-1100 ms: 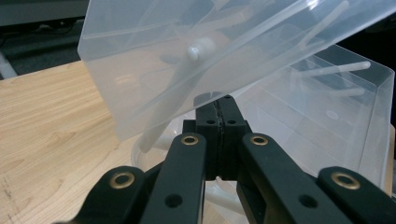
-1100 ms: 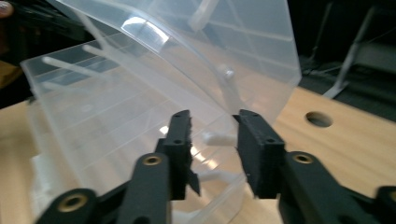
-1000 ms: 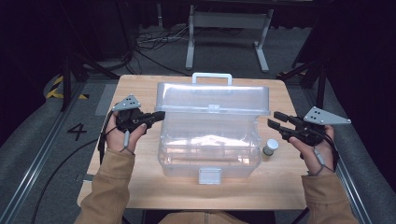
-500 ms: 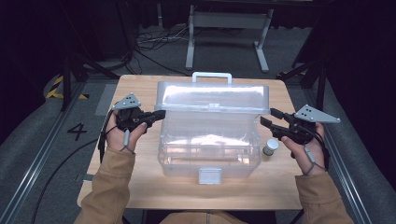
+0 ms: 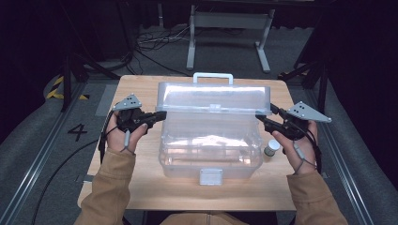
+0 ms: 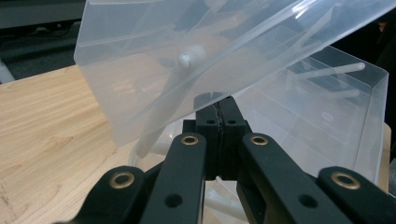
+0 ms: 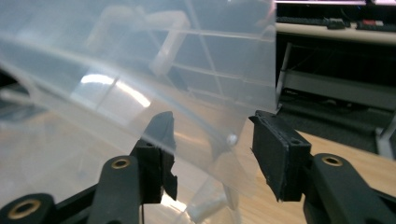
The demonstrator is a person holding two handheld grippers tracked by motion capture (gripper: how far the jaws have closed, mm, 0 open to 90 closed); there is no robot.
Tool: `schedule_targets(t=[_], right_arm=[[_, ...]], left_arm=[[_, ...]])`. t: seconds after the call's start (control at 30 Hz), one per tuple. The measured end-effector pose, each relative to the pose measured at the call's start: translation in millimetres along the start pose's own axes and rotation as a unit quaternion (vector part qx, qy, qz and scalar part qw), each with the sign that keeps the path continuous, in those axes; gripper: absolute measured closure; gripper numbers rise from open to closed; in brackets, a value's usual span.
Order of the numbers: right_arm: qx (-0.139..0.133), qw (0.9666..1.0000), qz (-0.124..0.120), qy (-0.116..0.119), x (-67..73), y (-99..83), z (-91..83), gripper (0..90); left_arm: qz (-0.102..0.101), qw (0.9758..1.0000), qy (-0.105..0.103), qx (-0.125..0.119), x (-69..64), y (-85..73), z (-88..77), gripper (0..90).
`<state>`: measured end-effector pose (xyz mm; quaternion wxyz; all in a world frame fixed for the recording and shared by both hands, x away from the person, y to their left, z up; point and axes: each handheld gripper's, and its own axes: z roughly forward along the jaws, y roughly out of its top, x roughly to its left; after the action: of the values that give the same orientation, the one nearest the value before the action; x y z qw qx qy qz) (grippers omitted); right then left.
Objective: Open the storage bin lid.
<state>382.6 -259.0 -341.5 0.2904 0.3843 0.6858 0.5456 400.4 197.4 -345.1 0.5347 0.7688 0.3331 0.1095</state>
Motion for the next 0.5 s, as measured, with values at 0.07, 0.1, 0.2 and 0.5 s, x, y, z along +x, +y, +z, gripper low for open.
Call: schedule_targets(t=[0.07,0.1,0.2,0.5], right_arm=[[-0.006,0.9999,0.011,0.0,0.3,0.1,1.0,50.9],[-0.008,0.9999,0.005,-0.015,0.6,0.4,0.3,52.7],[-0.016,0.9997,0.004,-0.02,0.8,0.8,-0.2,52.7],[-0.037,0.9982,-0.006,-0.046,7.4,4.5,1.3,59.2]], left_arm=[[-0.001,1.0,-0.001,0.001,-0.1,-0.2,-0.2,89.9],[-0.001,1.0,-0.002,0.001,-0.1,-0.3,-0.3,89.9],[-0.001,1.0,-0.002,0.002,-0.4,-0.4,-0.4,89.9],[0.0,1.0,0.002,0.009,-3.6,-4.3,-6.1,89.7]])
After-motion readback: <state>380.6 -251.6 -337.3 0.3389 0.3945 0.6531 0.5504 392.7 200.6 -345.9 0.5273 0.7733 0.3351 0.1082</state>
